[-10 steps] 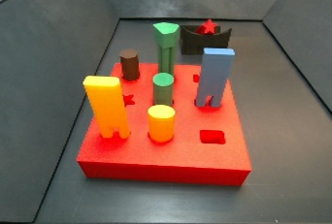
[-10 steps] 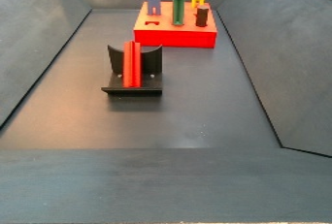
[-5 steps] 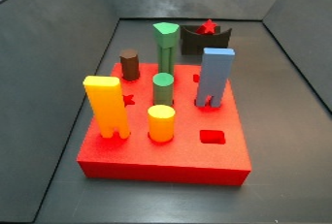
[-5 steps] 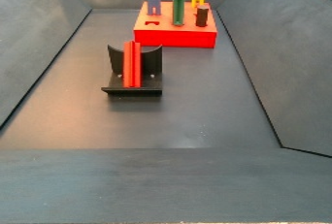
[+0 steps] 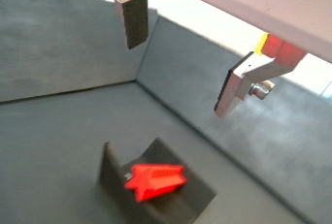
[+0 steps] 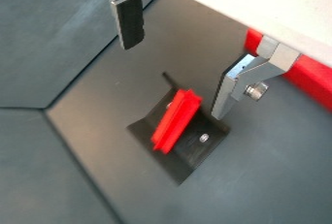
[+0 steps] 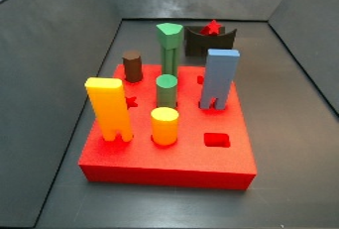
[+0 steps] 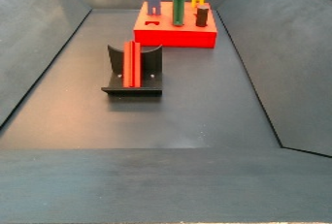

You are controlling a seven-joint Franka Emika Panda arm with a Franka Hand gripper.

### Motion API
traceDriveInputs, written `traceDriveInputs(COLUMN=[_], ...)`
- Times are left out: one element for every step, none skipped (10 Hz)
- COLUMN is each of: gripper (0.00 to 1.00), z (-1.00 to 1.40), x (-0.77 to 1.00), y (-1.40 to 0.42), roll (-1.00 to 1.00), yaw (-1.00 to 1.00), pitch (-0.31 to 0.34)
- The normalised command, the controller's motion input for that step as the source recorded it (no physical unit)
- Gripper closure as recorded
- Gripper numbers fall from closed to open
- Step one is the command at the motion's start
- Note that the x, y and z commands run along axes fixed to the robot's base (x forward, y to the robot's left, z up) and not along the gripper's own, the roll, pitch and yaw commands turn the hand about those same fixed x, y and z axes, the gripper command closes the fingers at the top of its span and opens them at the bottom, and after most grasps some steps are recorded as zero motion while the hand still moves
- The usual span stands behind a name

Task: Pick up the star object. Move up. Place the star object on the fixture. Regrasp the star object. Move to above the board. Insert the star object.
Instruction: Regrasp the star object.

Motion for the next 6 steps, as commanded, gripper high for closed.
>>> traceDriveInputs(gripper=[0.00, 0.00, 0.00, 0.00, 0.00, 0.00], z=[-0.01, -0.01, -0.01, -0.01, -0.02, -0.01], x=[0.06, 0.07, 0.08, 0.09, 0.09, 0.10], y=[-0.03, -0.03, -0.04, -0.04, -0.04, -0.05], roll=[1.00, 1.00, 1.00, 1.00, 0.83, 0.58], yaw=[0.03, 0.04, 0.06, 0.09, 0.12, 0.15], pitch=[0.079, 0.103, 0.131, 0.174, 0.177, 0.160])
